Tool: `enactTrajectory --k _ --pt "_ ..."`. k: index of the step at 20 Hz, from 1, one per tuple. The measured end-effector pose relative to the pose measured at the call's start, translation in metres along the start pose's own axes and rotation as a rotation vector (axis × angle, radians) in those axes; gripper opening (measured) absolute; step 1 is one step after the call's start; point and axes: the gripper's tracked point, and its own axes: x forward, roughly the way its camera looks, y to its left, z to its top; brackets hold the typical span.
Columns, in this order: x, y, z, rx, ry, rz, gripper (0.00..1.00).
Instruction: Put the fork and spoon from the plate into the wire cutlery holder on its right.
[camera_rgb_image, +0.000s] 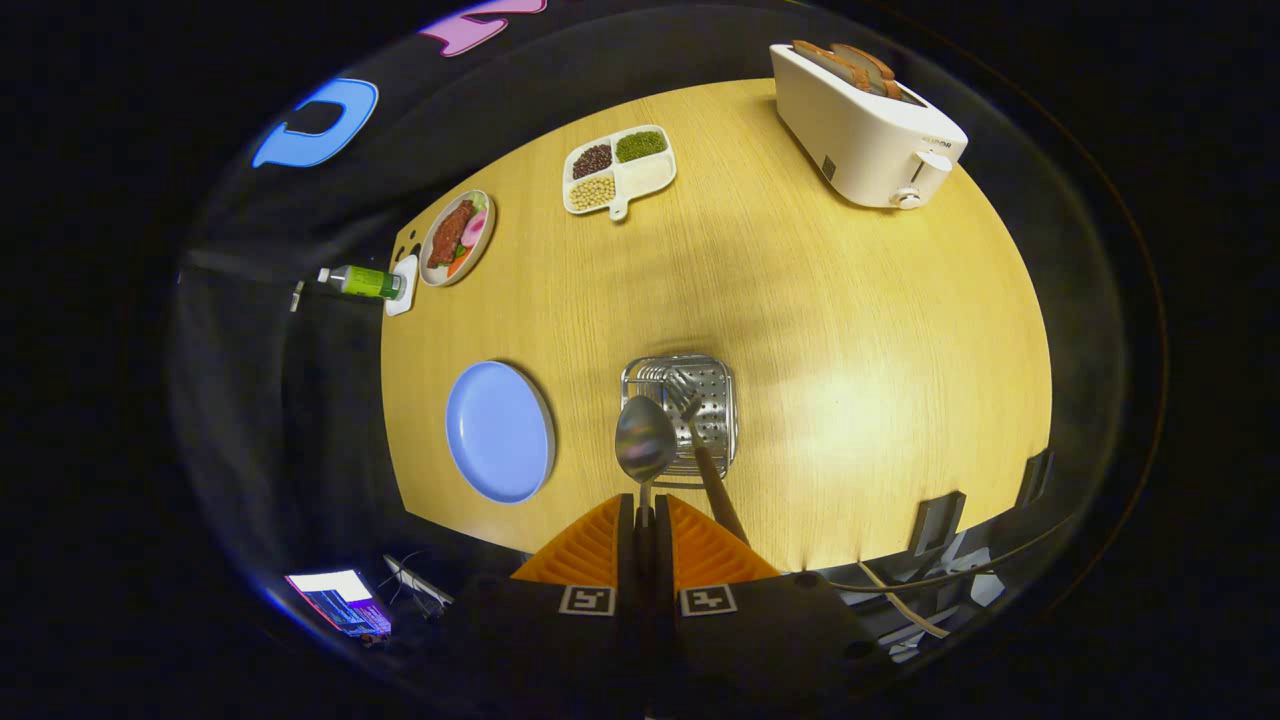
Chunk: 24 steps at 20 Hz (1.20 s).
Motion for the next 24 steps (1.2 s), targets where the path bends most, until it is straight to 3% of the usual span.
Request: enactTrajectory --k 11,17,21,24 --pt "0.060 -0.012 0.015 -0.082 0.158 -0.118 0.10" --pt "0.067 -0.010 0.022 -0.093 0.144 -0.111 0.15" --pt "0.059 -0.009 0.025 -0.094 0.091 -0.101 0.38" --pt "0.049 -0.006 0.033 -0.089 0.006 -0.089 0.67"
